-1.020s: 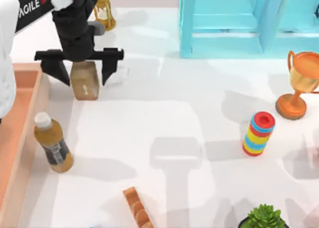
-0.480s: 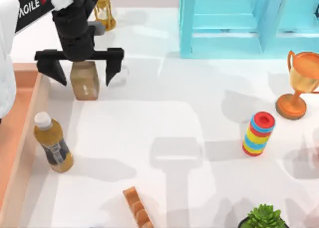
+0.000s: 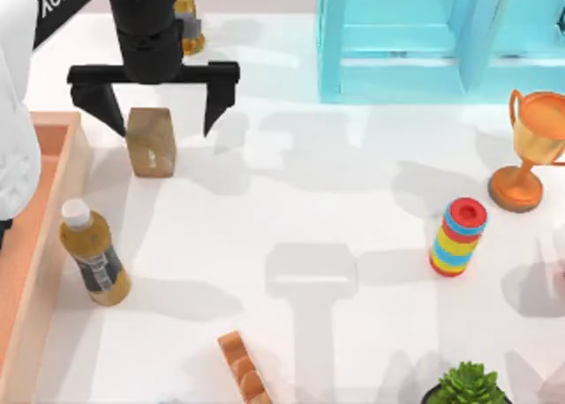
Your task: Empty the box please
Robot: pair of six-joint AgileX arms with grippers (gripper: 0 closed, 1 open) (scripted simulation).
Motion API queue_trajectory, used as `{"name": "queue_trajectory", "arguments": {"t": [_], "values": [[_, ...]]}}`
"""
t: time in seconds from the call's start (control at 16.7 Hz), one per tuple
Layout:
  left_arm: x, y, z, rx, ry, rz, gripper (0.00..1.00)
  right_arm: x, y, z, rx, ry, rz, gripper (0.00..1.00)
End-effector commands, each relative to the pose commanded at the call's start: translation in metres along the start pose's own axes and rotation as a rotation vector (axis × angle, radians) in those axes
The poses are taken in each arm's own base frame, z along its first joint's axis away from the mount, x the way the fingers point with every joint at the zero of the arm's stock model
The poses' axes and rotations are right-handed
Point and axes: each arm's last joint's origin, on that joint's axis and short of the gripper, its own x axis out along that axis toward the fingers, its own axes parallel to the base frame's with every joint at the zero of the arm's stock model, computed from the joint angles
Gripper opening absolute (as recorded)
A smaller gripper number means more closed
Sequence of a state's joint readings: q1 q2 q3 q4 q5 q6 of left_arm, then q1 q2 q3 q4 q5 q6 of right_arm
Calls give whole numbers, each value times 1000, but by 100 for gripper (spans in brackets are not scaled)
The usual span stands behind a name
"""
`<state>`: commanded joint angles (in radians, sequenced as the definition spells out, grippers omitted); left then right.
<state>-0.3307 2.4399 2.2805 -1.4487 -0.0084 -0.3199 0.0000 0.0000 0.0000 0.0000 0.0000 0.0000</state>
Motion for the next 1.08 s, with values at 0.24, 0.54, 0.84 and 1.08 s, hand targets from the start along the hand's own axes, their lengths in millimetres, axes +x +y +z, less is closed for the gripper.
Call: {"name": "queue_trajectory", "arguments": {"t": [0.24,0.54,0.84,1.08], "values": [[-22,12,10,29,-23,-21,100,0,0,0,0,0,0,100],[-25,31,19,22,-34,-25,100,0,0,0,0,0,0,100],[-32,41,16,24,-49,-27,100,0,0,0,0,0,0,100],[-50,93,1,25,-62,-26,100,0,0,0,0,0,0,100]]}}
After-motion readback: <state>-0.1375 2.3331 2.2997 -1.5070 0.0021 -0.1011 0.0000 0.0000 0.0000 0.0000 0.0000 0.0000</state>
